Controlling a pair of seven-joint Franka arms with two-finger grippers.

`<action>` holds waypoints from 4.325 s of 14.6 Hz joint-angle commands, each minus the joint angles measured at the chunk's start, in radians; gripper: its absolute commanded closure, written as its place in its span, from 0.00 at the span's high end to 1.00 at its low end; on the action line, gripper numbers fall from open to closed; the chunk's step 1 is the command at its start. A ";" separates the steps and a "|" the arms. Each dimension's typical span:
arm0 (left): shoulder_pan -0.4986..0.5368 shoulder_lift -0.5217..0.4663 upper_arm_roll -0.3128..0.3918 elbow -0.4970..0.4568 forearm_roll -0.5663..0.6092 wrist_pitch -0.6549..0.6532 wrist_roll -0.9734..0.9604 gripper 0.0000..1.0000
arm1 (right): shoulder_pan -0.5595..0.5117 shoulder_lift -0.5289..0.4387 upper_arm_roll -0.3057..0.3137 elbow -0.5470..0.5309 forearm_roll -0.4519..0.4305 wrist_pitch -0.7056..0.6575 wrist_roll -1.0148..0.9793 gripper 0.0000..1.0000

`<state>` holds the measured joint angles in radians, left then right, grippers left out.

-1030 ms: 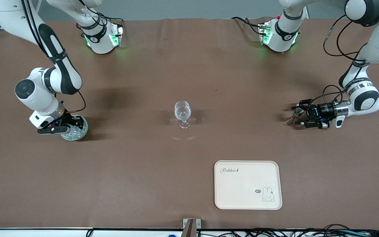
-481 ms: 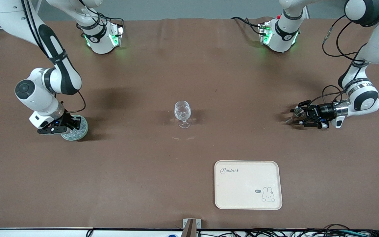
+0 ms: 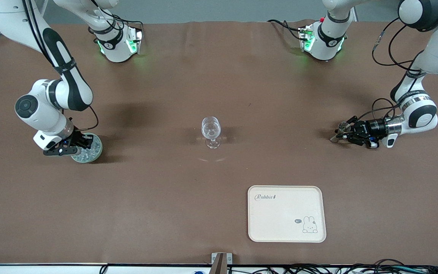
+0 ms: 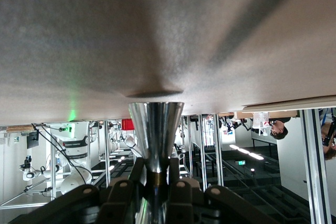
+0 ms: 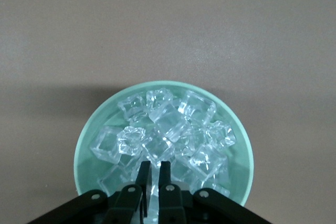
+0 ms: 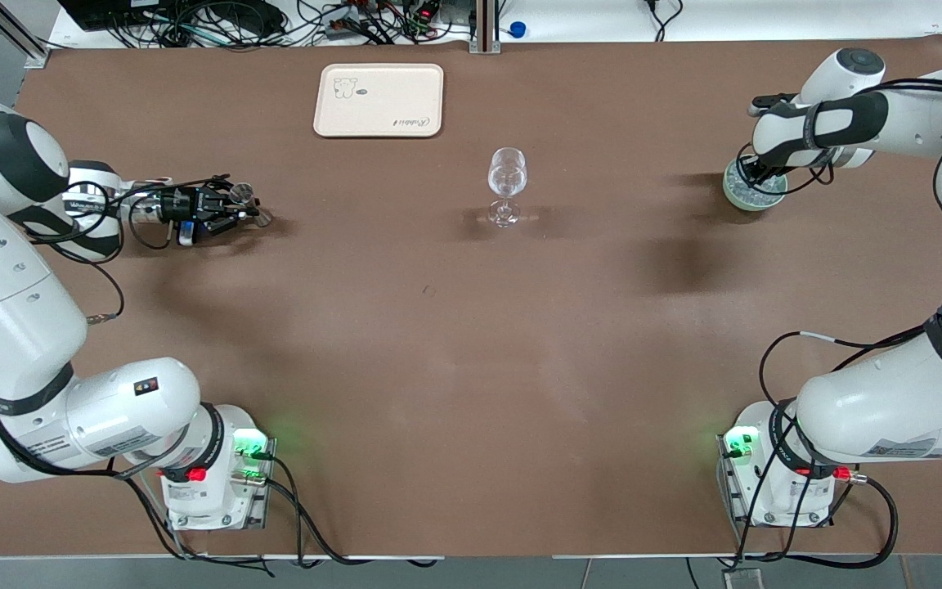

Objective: Pour wine and add ice with both arms
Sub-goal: 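Lift the jigger with the left gripper while the right gripper lifts ice, then carry the jigger with the left gripper to the wine glass rim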

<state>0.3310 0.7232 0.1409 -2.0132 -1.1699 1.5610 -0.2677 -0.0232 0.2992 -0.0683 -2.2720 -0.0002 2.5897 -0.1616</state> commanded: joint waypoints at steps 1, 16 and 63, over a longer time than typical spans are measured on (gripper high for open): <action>0.008 0.007 0.006 0.005 -0.024 -0.030 -0.001 0.03 | -0.001 -0.006 0.004 0.038 0.002 -0.069 0.014 0.10; 0.010 -0.114 -0.092 0.027 -0.016 -0.177 -0.090 0.00 | -0.004 0.078 0.001 0.135 -0.007 -0.023 0.013 0.64; -0.102 -0.234 -0.975 0.019 -0.116 0.975 -0.433 0.00 | -0.017 0.035 0.002 0.097 0.003 -0.145 0.050 0.44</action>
<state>0.2407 0.4861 -0.8231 -2.0049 -1.3021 2.4995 -0.6863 -0.0402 0.3492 -0.0708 -2.1443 0.0000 2.4279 -0.1276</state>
